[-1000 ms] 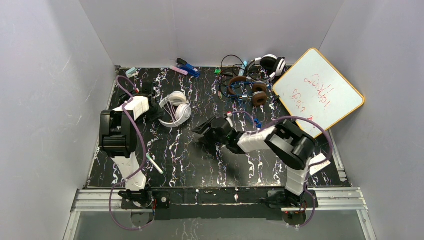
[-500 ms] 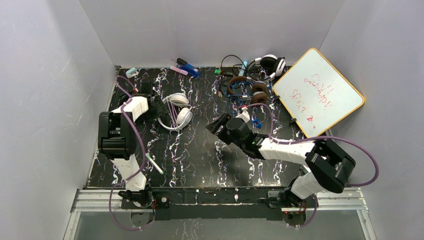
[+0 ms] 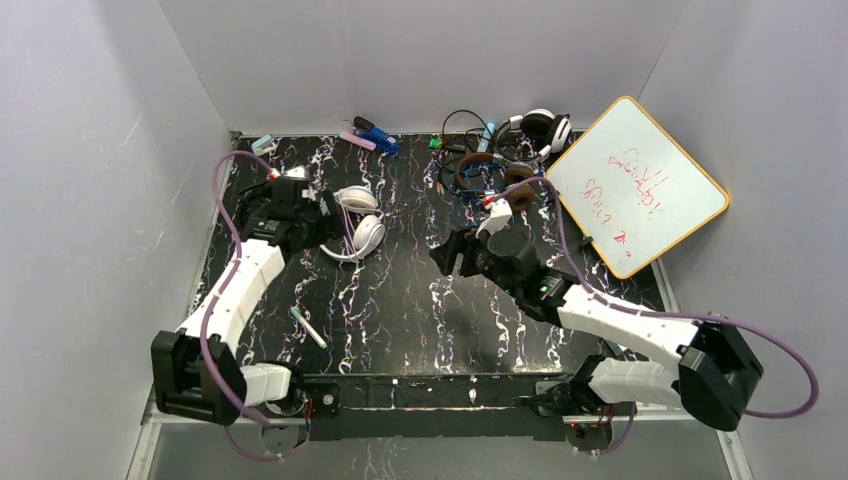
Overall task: Wrap the headphones
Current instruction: Place the headphones at the center of the board.
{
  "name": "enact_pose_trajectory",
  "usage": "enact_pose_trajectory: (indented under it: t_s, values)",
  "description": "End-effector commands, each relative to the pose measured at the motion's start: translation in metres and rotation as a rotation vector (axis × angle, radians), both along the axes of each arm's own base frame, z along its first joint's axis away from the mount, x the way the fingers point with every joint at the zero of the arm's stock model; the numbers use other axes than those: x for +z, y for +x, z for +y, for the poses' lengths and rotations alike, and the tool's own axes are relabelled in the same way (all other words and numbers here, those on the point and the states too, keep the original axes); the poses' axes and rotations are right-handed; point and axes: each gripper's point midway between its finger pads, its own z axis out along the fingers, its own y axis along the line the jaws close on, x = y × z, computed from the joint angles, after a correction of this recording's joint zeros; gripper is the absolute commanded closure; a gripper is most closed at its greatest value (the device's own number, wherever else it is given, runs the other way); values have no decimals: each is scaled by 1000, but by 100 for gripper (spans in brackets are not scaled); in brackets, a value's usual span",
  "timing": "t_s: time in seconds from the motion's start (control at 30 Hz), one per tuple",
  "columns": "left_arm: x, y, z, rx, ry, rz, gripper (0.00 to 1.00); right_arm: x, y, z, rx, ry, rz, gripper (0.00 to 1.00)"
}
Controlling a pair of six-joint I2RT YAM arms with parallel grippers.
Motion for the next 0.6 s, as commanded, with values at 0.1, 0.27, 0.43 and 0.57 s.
enact_pose_trajectory:
  t_s: [0.1, 0.27, 0.43, 0.57]
  values:
    - [6, -15, -77, -290, -25, -60, 49, -4, 12, -50, 74, -141, -20, 22]
    - [-7, -4, -109, -371, -12, -46, 59, 6, 17, -84, 20, -189, -69, 22]
    - [-26, 10, -130, -406, 39, -42, 59, 8, 0, -99, 24, -157, -180, 22]
    - [-41, 22, -141, -421, 109, -26, 62, 4, -5, -106, -11, -123, -184, 22]
